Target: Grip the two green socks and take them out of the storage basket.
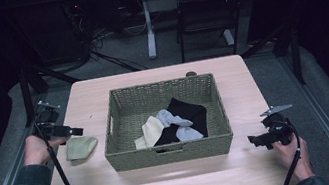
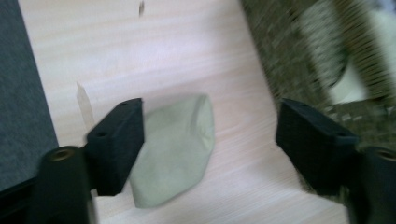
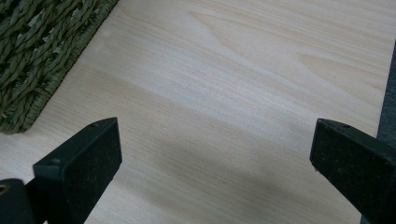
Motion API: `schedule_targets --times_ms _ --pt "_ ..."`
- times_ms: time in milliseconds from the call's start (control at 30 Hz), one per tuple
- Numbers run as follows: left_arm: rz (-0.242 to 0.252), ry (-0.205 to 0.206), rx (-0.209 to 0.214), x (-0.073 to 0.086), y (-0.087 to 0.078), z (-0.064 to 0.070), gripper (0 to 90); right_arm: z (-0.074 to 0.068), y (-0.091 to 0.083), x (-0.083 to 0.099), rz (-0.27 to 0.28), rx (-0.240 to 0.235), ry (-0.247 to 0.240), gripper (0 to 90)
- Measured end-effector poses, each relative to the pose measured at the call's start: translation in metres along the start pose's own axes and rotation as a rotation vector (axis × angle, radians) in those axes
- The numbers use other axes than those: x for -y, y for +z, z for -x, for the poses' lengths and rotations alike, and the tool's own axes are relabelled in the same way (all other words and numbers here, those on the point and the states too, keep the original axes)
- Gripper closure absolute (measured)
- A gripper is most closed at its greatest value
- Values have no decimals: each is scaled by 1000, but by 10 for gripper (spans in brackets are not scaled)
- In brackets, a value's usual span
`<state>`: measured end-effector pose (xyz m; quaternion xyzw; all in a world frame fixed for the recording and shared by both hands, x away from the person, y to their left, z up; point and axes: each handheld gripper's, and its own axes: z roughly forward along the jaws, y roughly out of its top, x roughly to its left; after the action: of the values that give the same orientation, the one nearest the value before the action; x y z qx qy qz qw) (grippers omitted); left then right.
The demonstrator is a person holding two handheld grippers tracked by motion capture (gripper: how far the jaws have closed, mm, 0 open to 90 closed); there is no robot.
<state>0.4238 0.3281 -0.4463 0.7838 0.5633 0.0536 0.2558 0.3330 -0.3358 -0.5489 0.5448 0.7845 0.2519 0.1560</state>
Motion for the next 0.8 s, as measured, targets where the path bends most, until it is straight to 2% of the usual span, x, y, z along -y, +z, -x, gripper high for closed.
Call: schedule_targets --times_ms 33,67,167,200,233,400,433,500,633,733,800 --pt "31 26 1 -6 -10 13 175 0 0 0 -1 -2 -1 13" --pt "31 26 1 -6 -10 13 157 0 0 0 -1 -2 -1 13" --pt "57 68 7 -15 -20 30 149 0 0 0 2 -3 -2 13" --pt "69 97 1 -20 -24 42 138 0 0 0 1 -3 -2 13" --pt "69 97 1 -20 -24 42 121 0 0 0 1 -3 -2 13" --pt "94 147 4 -33 -31 67 69 0 -1 0 8 -1 1 13" --pt "103 167 12 -38 -33 75 51 0 -1 0 10 0 1 13" --pt "106 179 12 -41 -33 80 44 0 -1 0 9 -3 1 13" --pt "111 224 31 -54 -31 100 34 0 -2 0 11 1 -1 13" --pt "112 235 35 -59 -28 107 31 0 -2 0 12 0 2 13" --pt "104 244 39 -65 -18 117 31 1 -3 0 14 -2 2 13"
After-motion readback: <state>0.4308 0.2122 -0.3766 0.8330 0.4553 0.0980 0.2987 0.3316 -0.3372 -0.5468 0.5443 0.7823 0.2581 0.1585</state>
